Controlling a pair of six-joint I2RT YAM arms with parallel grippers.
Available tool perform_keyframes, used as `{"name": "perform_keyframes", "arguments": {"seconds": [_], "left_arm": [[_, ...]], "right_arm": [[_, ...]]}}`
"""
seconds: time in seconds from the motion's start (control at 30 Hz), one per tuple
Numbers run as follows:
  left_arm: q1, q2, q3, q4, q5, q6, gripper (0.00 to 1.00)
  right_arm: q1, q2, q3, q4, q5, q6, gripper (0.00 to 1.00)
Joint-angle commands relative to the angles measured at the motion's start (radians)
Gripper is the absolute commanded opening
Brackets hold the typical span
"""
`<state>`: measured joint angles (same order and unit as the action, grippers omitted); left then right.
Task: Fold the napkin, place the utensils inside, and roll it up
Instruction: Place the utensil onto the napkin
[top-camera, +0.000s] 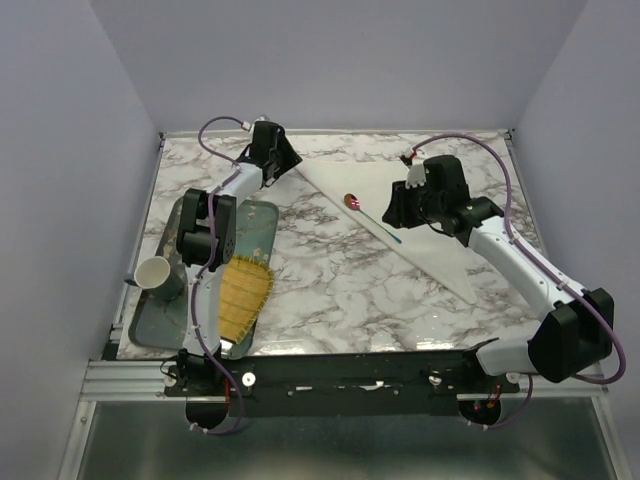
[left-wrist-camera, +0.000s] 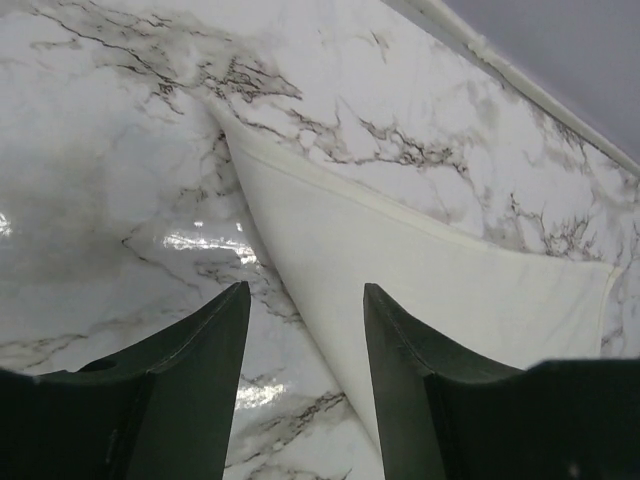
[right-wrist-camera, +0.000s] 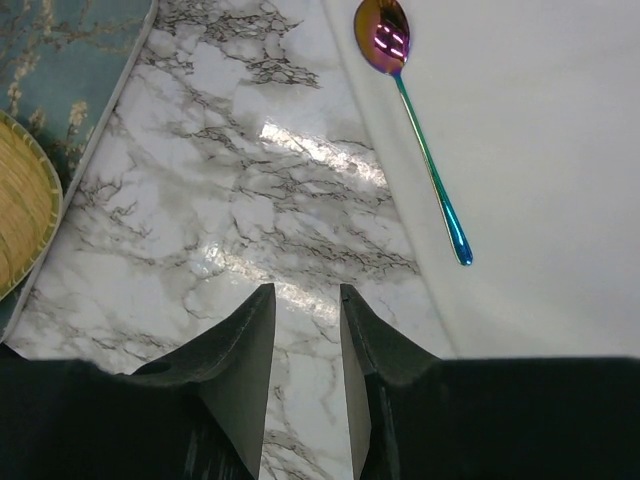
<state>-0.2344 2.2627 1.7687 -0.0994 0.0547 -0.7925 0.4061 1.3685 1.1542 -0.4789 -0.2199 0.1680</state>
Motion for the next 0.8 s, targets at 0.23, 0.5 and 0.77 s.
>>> {"name": "perform_keyframes", "arguments": {"seconds": [0.23, 0.5, 0.77], "left_arm": [[0.069, 0.156, 0.064, 0.124, 0.011, -0.165, 0.53], [0.076, 0.233, 0.13, 0.176, 0.088, -0.224, 0.5], [0.075, 0.253, 0.141, 0.188, 0.099, -0.243, 0.45]], "right_arm": [[0.005, -0.062, -0.067, 0.083, 0.017, -0.008, 0.4], [0.005, -0.046, -0.067, 0.091, 0.017, -0.009, 0.4], [0.007, -0.039, -0.07, 0.095, 0.014, -0.01, 0.39]]}}
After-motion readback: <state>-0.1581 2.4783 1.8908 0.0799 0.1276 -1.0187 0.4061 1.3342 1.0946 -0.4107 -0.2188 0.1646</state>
